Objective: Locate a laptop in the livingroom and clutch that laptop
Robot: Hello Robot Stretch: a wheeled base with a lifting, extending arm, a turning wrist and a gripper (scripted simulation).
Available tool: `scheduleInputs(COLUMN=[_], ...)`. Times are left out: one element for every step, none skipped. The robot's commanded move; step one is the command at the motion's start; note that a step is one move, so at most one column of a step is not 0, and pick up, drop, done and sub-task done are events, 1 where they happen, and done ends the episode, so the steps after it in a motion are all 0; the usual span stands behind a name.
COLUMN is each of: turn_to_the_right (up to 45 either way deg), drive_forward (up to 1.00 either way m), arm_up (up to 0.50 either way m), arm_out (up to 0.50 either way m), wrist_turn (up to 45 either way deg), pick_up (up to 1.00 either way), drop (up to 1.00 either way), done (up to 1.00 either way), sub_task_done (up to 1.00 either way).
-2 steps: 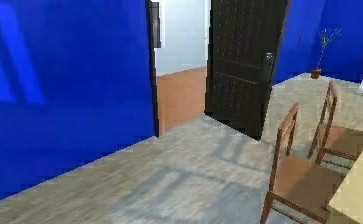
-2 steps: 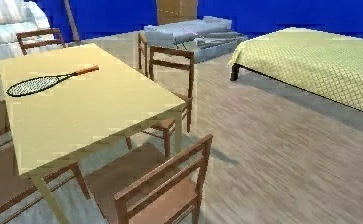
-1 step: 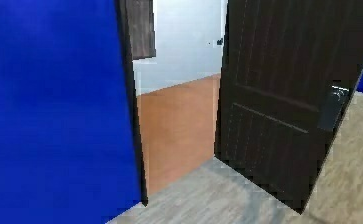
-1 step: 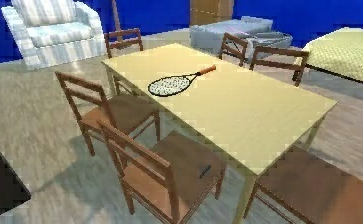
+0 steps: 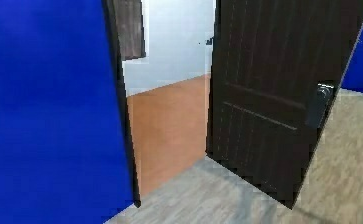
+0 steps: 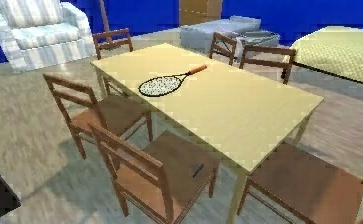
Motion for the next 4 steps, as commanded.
scheduleInputs(turn_to_the_right=[0.0,21.0,0.0,-45.0], drive_forward=[0.20,0.00,0.65,0.00], arm_up=[0.00,0.00,0.00,0.00], arm_out=[0.00,0.00,0.00,0.00], wrist_turn=[0.0,0.0,0.0,0.0], pick_up=[0.00,0.00,0.00,0.00], drop=[0.00,0.00,0.00,0.00], done=[0.00,0.00,0.00,0.00], sub_task_done=[0.00,0.00,0.00,0.00])
